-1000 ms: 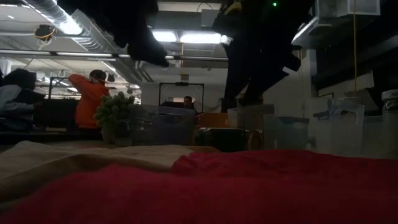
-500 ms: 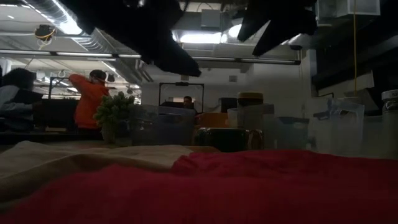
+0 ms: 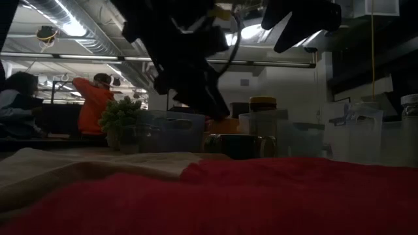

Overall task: Sort spices by type
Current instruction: Put the green seasoning bottle into the gray bin

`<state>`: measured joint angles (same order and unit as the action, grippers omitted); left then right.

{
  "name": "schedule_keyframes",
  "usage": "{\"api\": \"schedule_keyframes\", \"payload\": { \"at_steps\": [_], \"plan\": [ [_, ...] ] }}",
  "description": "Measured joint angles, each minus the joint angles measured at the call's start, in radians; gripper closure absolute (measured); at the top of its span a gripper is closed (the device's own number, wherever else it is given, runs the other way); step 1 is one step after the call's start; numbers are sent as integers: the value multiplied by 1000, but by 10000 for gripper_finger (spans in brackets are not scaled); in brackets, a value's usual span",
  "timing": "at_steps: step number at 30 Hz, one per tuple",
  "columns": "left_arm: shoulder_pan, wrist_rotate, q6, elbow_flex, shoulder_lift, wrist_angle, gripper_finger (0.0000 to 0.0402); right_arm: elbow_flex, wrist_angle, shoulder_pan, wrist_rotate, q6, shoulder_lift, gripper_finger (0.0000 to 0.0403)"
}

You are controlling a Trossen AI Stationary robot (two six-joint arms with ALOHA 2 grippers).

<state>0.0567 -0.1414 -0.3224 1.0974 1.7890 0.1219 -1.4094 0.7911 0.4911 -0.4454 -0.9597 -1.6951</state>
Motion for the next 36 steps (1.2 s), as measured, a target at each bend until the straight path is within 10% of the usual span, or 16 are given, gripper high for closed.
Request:
{"api": "schedule_keyframes", "payload": {
  "at_steps": [18, 36],
  "plan": [
    [-34, 5, -154, 61, 94, 125, 160, 0, -34, 0, 228, 0, 0, 143],
    [-33, 43, -187, 61, 119, 121, 160, 0, -34, 0, 230, -2, -1, 143]
  ]
}}
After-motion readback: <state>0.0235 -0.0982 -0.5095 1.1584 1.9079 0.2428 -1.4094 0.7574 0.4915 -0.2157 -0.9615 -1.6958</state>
